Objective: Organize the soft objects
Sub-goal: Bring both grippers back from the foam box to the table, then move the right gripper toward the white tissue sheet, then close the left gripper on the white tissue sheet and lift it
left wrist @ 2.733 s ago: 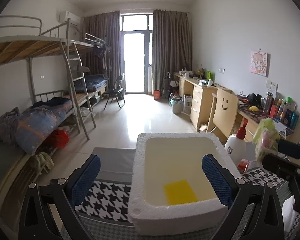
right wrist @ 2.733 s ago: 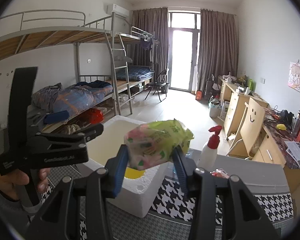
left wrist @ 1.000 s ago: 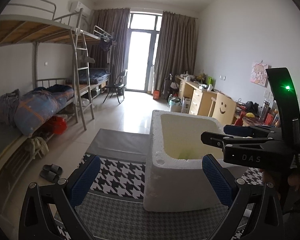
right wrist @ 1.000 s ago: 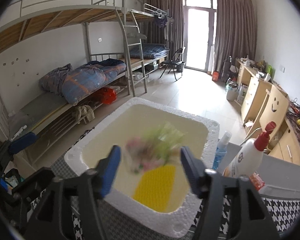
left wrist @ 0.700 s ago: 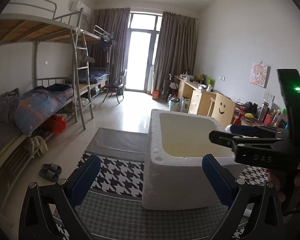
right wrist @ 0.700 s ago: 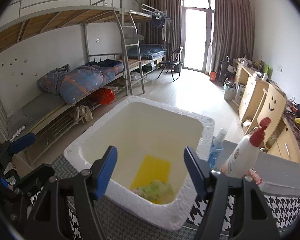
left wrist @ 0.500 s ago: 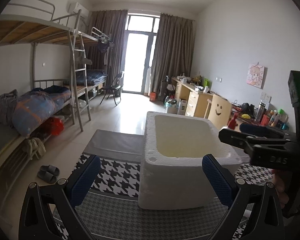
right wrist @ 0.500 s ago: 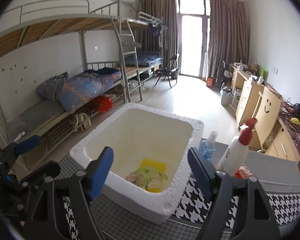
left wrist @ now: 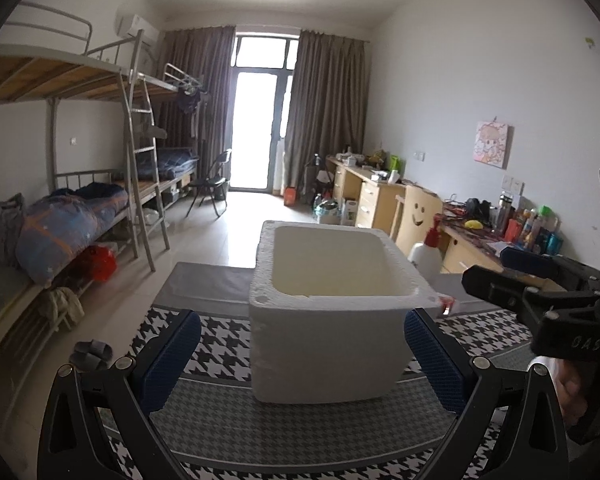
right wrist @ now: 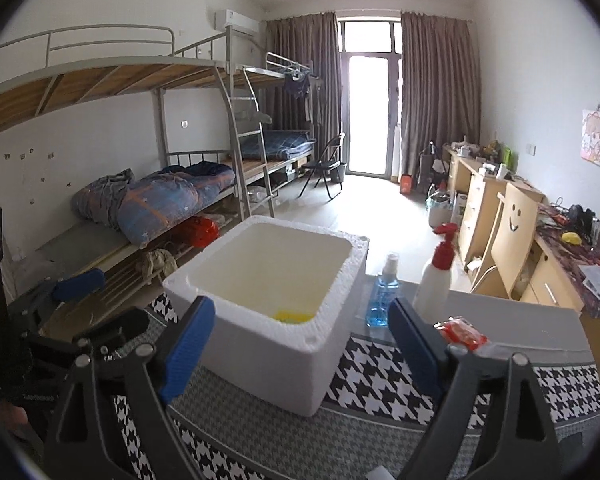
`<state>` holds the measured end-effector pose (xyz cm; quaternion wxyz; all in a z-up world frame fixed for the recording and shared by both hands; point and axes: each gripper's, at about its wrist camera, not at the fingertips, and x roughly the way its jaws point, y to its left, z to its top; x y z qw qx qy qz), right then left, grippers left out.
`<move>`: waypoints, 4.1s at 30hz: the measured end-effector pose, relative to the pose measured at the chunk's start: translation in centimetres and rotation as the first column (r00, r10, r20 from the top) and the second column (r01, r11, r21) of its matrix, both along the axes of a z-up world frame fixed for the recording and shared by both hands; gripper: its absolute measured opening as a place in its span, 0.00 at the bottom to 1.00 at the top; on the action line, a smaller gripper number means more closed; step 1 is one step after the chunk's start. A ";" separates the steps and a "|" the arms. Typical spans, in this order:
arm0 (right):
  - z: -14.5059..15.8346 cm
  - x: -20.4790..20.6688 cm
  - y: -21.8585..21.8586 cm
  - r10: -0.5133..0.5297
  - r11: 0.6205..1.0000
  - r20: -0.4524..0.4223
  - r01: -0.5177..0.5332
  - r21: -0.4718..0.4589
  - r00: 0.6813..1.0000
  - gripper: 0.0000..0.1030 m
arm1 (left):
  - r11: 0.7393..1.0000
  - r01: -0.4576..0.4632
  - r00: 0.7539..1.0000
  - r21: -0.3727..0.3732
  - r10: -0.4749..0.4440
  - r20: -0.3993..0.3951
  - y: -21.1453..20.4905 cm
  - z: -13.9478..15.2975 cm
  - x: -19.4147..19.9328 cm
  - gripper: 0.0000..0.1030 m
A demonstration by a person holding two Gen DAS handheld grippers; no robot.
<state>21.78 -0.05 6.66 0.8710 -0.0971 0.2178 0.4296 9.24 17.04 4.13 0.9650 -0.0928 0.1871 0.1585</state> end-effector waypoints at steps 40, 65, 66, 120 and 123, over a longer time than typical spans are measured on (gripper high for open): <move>-2.8 -4.1 -13.4 -0.216 0.970 0.073 0.206 0.131 0.974 0.95 | 0.984 0.167 0.984 0.062 -0.171 0.052 -9.1 -1.3 -0.9 0.99; -4.6 -5.5 -21.1 -0.392 0.915 0.054 0.384 0.127 0.918 0.95 | 0.933 0.357 0.933 0.043 -0.358 0.029 -15.8 -1.9 1.1 0.99; -4.7 -5.6 -21.3 -0.401 0.911 0.054 0.392 0.129 0.915 0.95 | 0.932 0.360 0.932 0.040 -0.361 0.025 -15.8 -2.1 1.3 0.99; -12.0 -3.5 -26.3 -0.511 0.858 -0.114 0.514 -0.001 0.852 0.95 | 0.850 0.526 0.839 0.035 -0.511 -0.187 -23.1 -7.4 7.0 0.99; -12.5 -3.3 -26.9 -0.518 0.853 -0.129 0.521 -0.010 0.845 0.95 | 0.836 0.547 0.824 0.038 -0.529 -0.201 -24.0 -7.8 7.7 0.99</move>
